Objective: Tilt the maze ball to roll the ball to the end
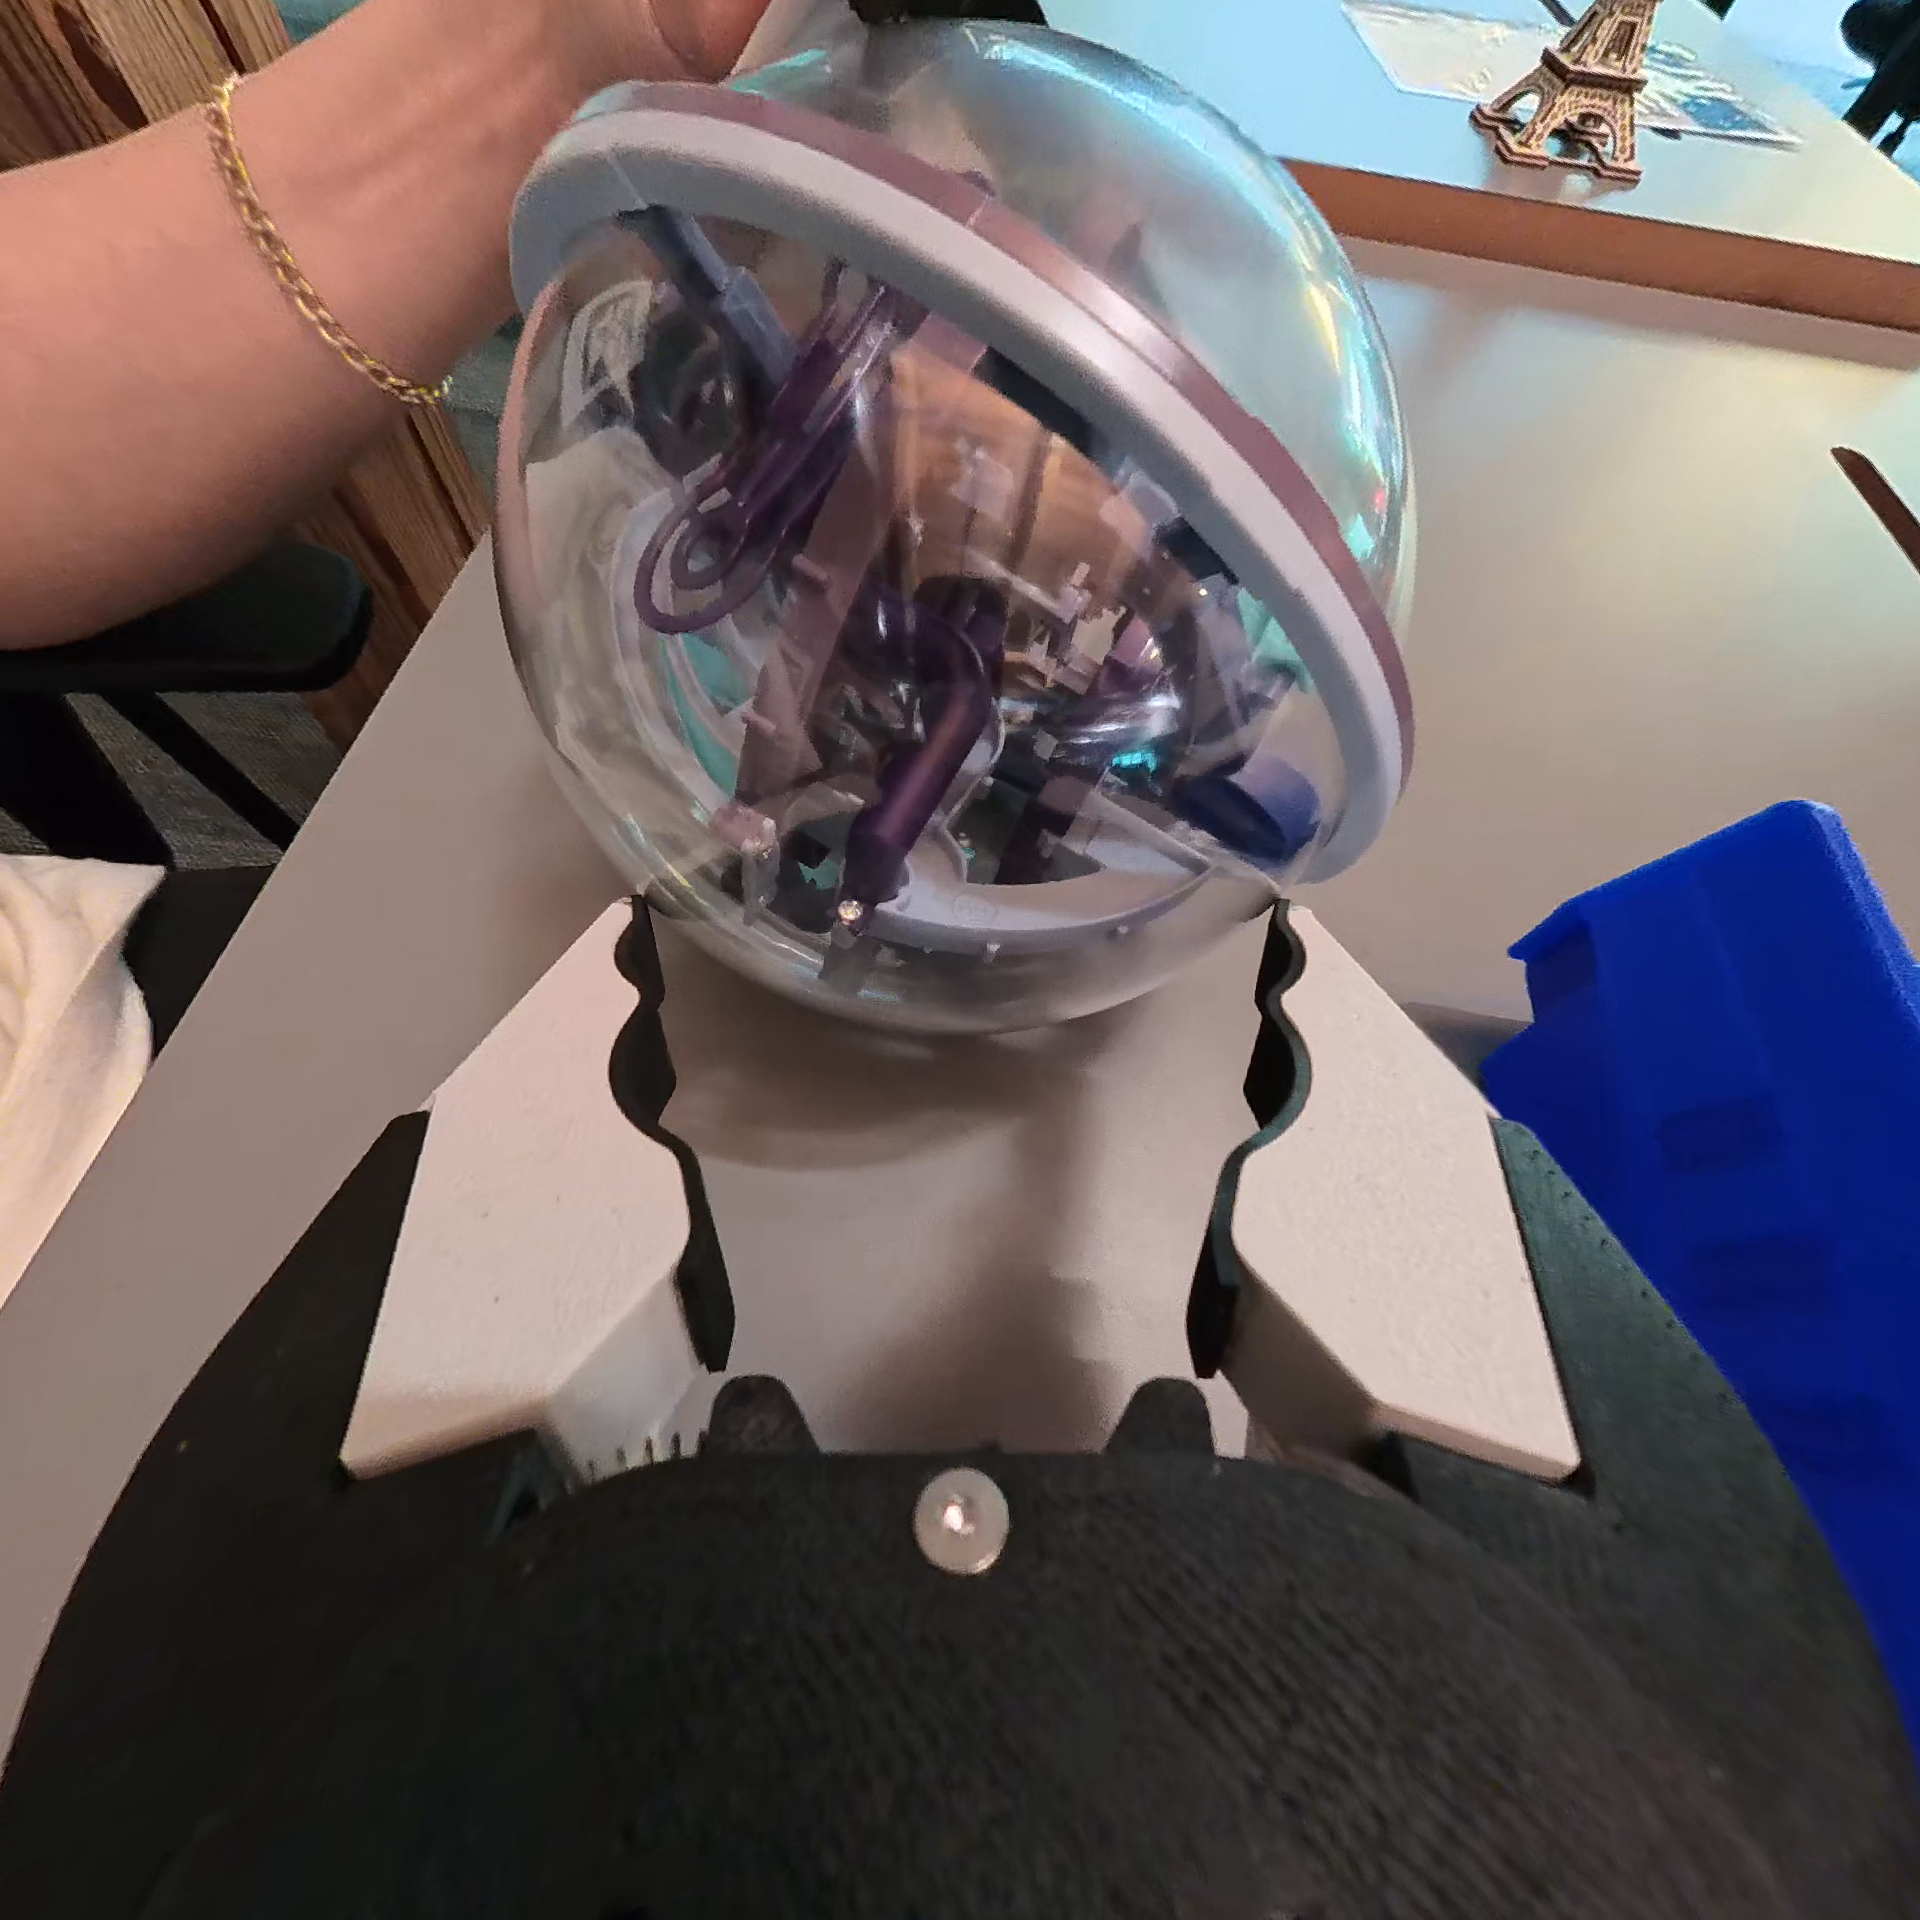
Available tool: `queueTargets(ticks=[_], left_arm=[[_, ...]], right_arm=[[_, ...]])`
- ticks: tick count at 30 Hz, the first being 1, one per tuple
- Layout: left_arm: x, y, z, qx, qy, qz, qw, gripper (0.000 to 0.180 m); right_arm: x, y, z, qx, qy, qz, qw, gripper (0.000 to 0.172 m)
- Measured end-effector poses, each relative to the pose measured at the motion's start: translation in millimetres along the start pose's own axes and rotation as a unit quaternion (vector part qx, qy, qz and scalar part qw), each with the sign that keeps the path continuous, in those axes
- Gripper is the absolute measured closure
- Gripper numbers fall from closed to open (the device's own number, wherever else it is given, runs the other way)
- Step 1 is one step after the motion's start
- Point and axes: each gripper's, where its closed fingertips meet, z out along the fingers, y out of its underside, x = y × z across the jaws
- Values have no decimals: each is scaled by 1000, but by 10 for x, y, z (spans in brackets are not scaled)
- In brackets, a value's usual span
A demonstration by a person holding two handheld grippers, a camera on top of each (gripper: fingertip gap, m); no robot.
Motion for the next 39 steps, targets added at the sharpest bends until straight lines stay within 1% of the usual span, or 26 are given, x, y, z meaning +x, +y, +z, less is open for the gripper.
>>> queueTargets(ticks=[10,16,23,33,36,39], left_arm=[[-31,-45,70,-9,15,-4,1000,48],[5,-35,88,-21,41,20,999,48],[30,-50,126,-19,60,55,997,48],[32,-66,150,-5,70,65,995,48],[55,-72,195,2,64,95,993,48],[100,-50,265,-12,50,126,991,47]], right_arm=[[45,62,9,-13,6,12,1000,58],[14,90,62,-1,-8,36,999,53],[56,118,45,-12,5,19,1000,51],[78,144,35,-13,4,22,1000,50],[101,222,31,-29,4,19,999,49],[96,300,32,-45,-1,14,999,47]])
